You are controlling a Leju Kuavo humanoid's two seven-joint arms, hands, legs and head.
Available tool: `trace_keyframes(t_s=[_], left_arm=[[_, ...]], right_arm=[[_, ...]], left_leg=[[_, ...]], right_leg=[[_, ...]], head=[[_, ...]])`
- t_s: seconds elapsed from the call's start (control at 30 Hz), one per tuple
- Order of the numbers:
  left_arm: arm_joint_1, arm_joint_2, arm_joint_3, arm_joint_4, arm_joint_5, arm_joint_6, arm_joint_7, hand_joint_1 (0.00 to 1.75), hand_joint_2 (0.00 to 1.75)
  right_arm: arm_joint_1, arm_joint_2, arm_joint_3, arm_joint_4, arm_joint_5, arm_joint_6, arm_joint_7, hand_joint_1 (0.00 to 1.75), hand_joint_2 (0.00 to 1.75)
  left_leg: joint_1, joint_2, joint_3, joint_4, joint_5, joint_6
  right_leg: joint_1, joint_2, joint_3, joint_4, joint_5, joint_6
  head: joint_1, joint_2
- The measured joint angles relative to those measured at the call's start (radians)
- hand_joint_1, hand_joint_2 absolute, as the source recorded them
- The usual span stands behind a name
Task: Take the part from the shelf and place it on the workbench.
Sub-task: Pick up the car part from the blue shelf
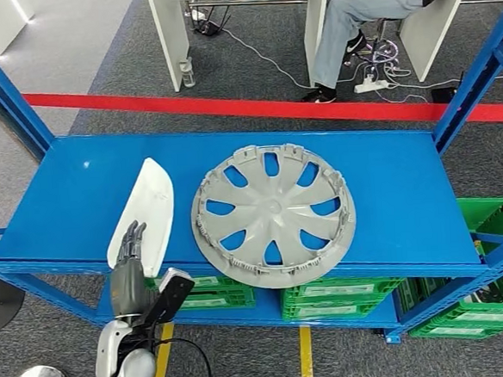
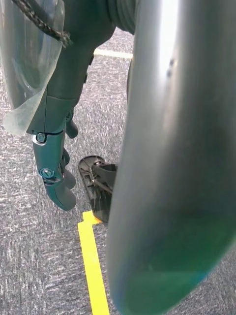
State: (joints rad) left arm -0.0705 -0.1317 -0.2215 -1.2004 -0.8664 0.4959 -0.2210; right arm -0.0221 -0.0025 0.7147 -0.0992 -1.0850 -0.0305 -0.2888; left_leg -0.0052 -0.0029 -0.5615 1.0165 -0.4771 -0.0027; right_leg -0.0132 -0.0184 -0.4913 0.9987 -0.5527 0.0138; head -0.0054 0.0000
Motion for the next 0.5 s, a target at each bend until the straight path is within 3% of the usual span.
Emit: trace_keyframes(t_s=[0.5], left_arm=[[0.011,-0.004,0.017,0.046,-0.029,-0.010,0.003,0.00,1.75]], right_arm=[[-0.003,-0.001,0.015,0.000,-0.014,-0.005,0.003,0.00,0.00]], left_leg=[[0.000,0.000,0.000,0.000,0.000,0.000]], right_leg=[[0.000,0.000,0.000,0.000,0.000,0.000]], head=[[0.000,0.000]])
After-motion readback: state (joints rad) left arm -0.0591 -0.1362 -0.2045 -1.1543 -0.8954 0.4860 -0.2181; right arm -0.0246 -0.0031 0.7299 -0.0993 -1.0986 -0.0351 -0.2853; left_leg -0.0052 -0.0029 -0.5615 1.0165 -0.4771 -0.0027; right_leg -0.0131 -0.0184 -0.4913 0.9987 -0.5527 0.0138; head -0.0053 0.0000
